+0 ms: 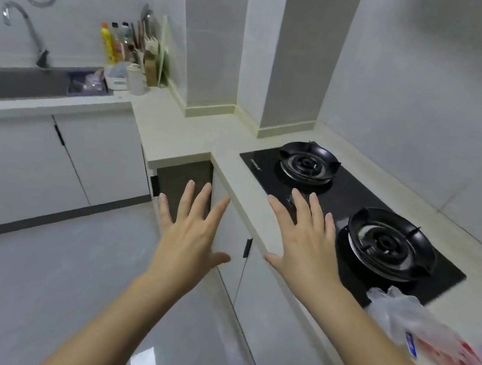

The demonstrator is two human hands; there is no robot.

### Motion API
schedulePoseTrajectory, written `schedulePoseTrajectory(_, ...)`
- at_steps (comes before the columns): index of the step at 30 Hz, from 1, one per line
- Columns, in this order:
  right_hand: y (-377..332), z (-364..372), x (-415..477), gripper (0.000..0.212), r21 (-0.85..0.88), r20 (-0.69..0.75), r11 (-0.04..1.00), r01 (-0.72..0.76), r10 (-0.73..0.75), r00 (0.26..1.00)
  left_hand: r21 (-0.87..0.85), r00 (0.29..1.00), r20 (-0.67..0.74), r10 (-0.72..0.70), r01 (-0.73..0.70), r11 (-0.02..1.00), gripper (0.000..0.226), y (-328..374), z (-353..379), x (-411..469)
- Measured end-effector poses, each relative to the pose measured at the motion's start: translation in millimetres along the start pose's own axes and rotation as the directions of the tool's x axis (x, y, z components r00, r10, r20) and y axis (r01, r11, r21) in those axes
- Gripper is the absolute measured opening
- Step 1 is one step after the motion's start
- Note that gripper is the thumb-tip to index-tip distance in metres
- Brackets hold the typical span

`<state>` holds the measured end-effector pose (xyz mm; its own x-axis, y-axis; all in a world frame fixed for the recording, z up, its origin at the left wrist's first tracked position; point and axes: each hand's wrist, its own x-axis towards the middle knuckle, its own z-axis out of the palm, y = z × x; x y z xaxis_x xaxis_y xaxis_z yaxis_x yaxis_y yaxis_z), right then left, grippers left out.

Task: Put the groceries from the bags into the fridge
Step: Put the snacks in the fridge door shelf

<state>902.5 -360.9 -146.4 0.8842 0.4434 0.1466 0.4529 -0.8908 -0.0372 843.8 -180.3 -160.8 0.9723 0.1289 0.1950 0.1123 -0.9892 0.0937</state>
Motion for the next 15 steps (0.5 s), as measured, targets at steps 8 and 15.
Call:
schedulePoseTrajectory(8,88.1,37.4,6.0,0.094,0.033,0.076,0.952,-0.304,0.301,0.950,-0.161,0.948,-0.046,0.315,-0.318,0.934,0.090,61.8,63.3,78.3)
schedulePoseTrajectory(15,162.0,55.5,-51.3,0.079,0.223,0.159,0.795,-0.564,0.541,0.826,-0.316,0.795,-0.058,0.604,-0.589,0.744,0.080,142.9,103.6,81.2)
